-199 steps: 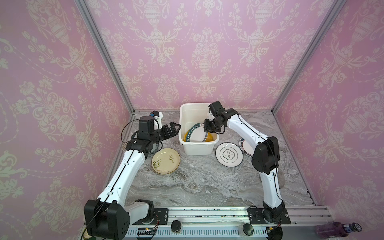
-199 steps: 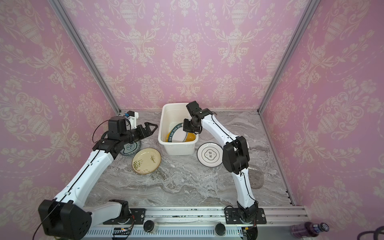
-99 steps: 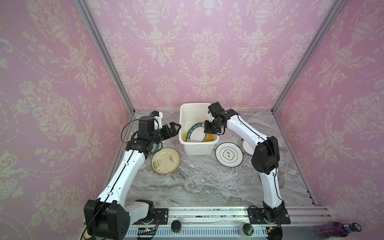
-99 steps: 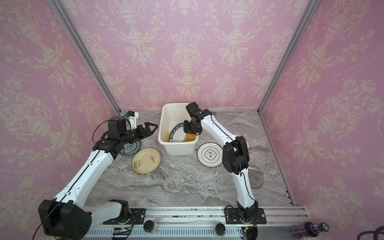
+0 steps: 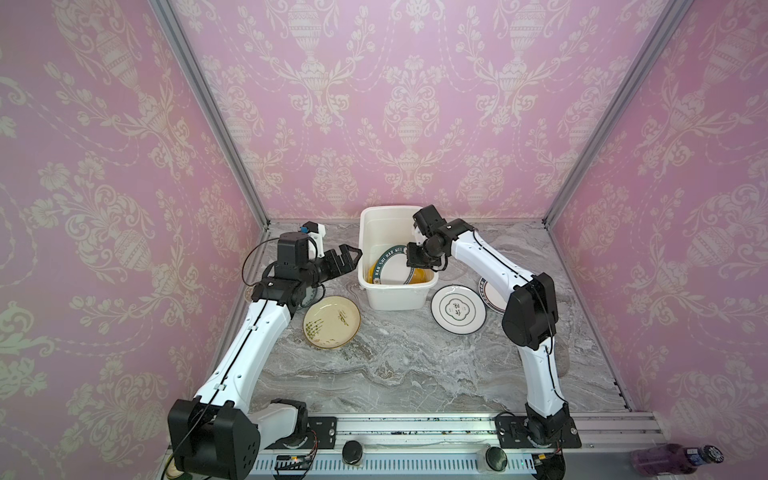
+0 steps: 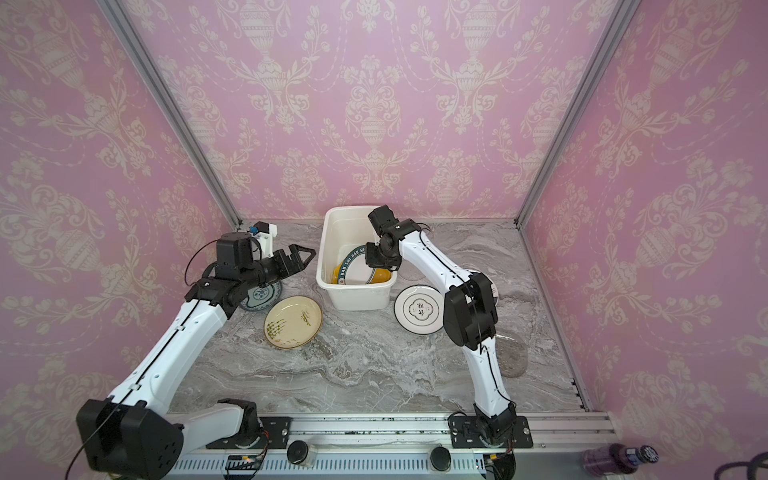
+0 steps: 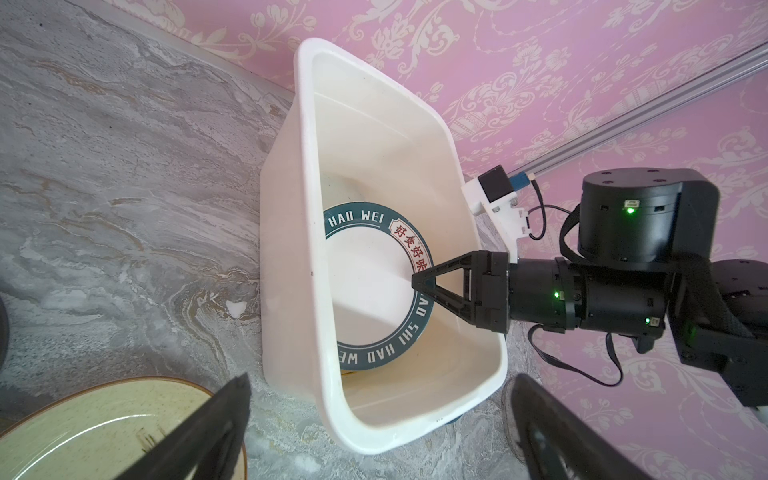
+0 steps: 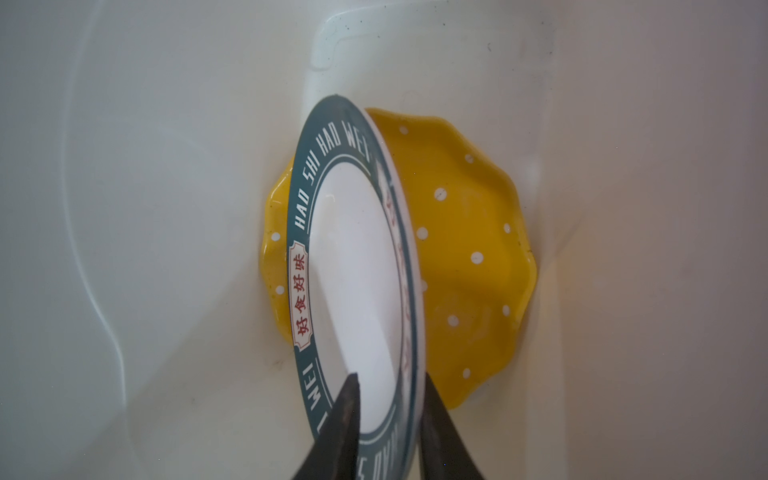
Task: Place the plates into the plastic bin on the countertop
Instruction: 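Lower the plate onto the yellow plates and open the right gripper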
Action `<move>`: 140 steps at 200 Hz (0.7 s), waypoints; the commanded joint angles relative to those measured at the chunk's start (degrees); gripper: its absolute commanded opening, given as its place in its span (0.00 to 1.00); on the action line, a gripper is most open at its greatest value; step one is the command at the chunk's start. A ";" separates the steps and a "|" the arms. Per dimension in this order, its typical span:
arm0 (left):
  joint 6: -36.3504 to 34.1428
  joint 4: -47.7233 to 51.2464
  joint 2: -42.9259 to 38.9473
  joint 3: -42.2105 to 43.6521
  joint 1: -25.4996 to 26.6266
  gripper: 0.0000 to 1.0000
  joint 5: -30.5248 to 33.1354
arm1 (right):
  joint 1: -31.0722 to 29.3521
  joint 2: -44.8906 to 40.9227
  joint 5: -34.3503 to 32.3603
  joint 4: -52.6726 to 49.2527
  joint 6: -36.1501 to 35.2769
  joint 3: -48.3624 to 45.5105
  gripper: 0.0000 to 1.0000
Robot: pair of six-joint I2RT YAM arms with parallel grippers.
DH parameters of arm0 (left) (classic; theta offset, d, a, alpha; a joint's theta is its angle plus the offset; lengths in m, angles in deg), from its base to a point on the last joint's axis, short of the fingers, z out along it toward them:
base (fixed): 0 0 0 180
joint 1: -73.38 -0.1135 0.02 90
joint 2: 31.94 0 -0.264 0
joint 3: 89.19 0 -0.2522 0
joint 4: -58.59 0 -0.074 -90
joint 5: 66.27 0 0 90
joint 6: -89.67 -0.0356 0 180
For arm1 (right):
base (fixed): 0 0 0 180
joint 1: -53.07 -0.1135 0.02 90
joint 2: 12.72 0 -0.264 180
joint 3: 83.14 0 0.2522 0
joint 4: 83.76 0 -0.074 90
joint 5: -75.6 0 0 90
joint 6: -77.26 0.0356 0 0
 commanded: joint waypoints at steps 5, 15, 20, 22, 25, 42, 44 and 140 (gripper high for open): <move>-0.44 0.53 0.84 0.12 0.28 0.99 -0.12 | -0.92 4.43 -0.04 -6.36 -1.21 -4.18 0.31; -0.33 0.28 1.05 0.12 0.31 0.99 -0.20 | -0.96 4.34 -0.95 -7.02 -1.29 -4.21 0.32; -0.20 0.12 1.07 0.20 0.31 0.99 -0.24 | -1.03 4.34 -1.46 -7.43 -1.29 -4.10 0.33; -0.22 0.10 1.11 0.26 0.34 0.99 -0.24 | -1.05 4.36 -1.58 -7.56 -1.29 -4.08 0.33; -0.25 0.00 1.16 0.32 0.28 0.99 -0.26 | -1.03 4.30 -1.86 -7.67 -1.29 -4.09 0.34; 0.03 -0.31 1.12 0.51 0.33 0.99 -0.26 | -1.05 4.08 -3.33 -8.45 -1.12 -4.14 0.35; 0.06 -0.32 1.12 0.60 0.29 0.99 -0.24 | -1.05 4.01 -3.55 -8.59 -1.07 -4.14 0.35; 2.47 -5.38 1.89 2.56 0.28 0.99 -0.16 | -3.10 6.45 -13.88 -17.70 -2.32 3.56 0.38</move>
